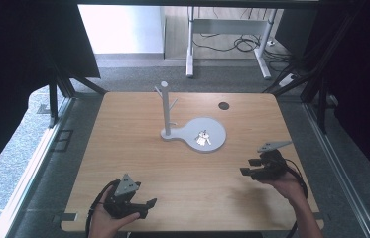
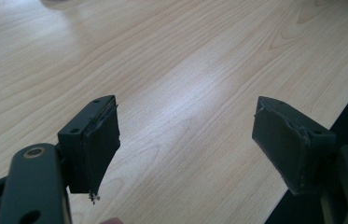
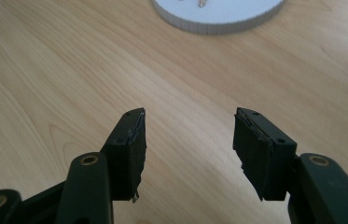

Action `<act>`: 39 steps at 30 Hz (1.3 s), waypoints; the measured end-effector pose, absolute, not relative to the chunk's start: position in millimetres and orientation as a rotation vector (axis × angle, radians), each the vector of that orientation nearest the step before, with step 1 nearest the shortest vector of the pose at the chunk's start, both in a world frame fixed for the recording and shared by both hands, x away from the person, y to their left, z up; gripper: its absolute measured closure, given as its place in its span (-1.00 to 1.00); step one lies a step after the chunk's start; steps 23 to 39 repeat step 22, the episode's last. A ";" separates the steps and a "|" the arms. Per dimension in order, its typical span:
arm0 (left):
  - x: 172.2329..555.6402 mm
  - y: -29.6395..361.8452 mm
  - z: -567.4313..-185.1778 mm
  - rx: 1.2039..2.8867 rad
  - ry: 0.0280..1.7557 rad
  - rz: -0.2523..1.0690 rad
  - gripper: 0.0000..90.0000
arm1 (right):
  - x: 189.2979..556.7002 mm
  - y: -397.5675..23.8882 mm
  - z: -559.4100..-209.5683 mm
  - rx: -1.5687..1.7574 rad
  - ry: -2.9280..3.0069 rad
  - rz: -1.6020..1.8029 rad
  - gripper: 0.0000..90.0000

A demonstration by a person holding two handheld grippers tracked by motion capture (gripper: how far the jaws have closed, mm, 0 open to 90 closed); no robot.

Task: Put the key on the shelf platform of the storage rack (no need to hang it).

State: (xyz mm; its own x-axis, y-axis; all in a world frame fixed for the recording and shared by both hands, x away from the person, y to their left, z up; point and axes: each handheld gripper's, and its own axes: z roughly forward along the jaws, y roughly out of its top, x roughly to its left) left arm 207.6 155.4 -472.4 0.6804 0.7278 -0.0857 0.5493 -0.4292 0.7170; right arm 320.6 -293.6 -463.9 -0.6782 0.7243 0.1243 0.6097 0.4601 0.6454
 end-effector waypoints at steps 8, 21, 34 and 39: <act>207.8 151.8 -474.0 2.152 0.978 0.305 -0.48 | 301.0 -305.7 -483.9 1.179 2.515 1.031 -0.01; 208.0 152.3 -474.7 2.153 0.977 0.304 -0.48 | 304.5 -297.6 -485.0 1.166 2.496 1.001 -0.11; 208.1 152.7 -474.7 2.152 0.980 0.305 -0.48 | 305.5 -297.1 -487.8 1.178 2.493 0.987 -0.12; 208.1 152.7 -474.7 2.152 0.980 0.305 -0.48 | 305.5 -297.1 -487.8 1.178 2.493 0.987 -0.12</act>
